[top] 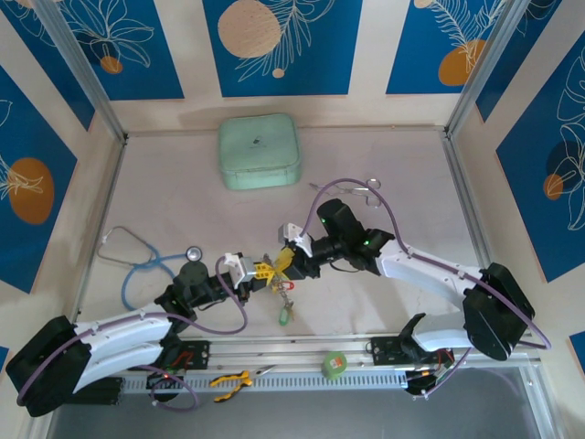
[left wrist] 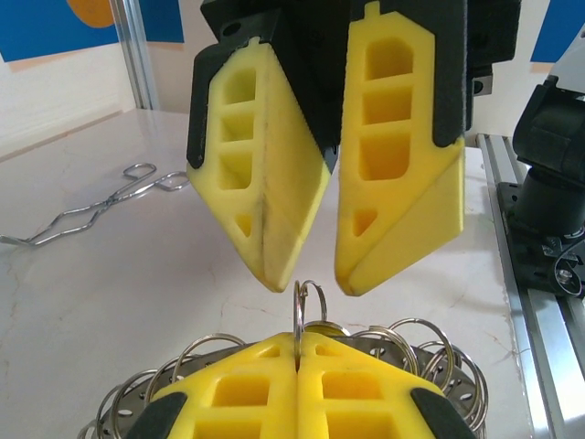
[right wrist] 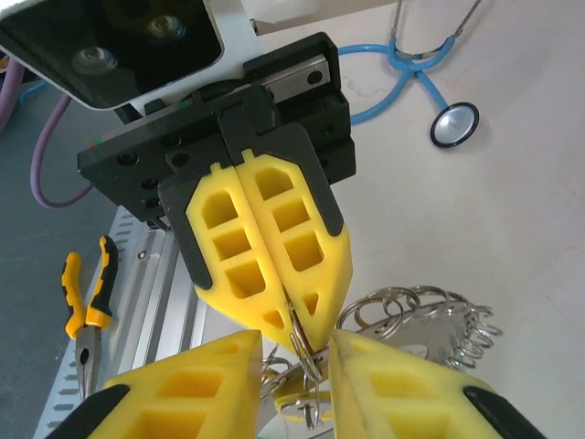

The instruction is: Put the keys on the keyring

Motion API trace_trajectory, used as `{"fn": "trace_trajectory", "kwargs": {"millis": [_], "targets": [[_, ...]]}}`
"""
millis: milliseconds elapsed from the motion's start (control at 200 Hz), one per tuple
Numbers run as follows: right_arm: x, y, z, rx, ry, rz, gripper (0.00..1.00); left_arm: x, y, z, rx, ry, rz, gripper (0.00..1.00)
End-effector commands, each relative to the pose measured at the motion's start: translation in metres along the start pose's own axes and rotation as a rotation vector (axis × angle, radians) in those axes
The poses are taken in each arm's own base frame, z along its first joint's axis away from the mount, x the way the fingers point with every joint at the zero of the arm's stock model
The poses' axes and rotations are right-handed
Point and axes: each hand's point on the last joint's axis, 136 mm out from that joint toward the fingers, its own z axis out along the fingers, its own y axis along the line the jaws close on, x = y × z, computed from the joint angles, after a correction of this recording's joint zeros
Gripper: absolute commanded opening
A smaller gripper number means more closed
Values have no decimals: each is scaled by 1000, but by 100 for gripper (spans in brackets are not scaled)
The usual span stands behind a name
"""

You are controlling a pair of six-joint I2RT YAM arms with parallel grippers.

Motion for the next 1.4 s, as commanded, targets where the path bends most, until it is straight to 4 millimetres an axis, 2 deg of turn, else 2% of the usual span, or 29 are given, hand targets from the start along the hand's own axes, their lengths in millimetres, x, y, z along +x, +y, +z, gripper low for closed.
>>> {"fn": "trace_trajectory", "kwargs": {"millis": [0,255,295,370,450,530,655,725,880,1060,1140,1235,1290,1395], "targets": [[4,0,7,-12,3,-13,22,-23,-6,0,31,-81,25,0],[11,-1,11,-15,26,-13,19,-23,-5,0,30,-81,23,0],[12,-1,11,-13,29,-15,15,-22,-6,0,31,-80,22,0],[12,-1,11,-10,34,-25,0,-22,-5,0,27,-79,21,0],[10,0,9,-6,51,-50,0,-19,0,2,3,-58,8,0],[11,1,6,14,100,-96,0,-13,4,4,-18,-5,-1,22],[19,-1,0,47,236,-159,0,-8,4,3,-18,46,11,27],[20,1,-2,42,287,-189,0,-5,3,4,-9,84,24,27],[7,8,-1,19,304,-246,0,-3,4,6,-1,116,36,22],[4,16,8,-21,339,-288,0,-6,3,8,6,98,44,11],[-1,23,9,-53,311,-283,0,-8,3,8,5,86,48,9],[-6,28,9,-71,270,-274,0,-11,2,8,9,57,50,0],[-8,26,8,-64,238,-255,0,-12,1,8,15,51,50,0],[-8,15,-2,-37,142,-184,26,-12,0,6,18,25,47,0]]}}
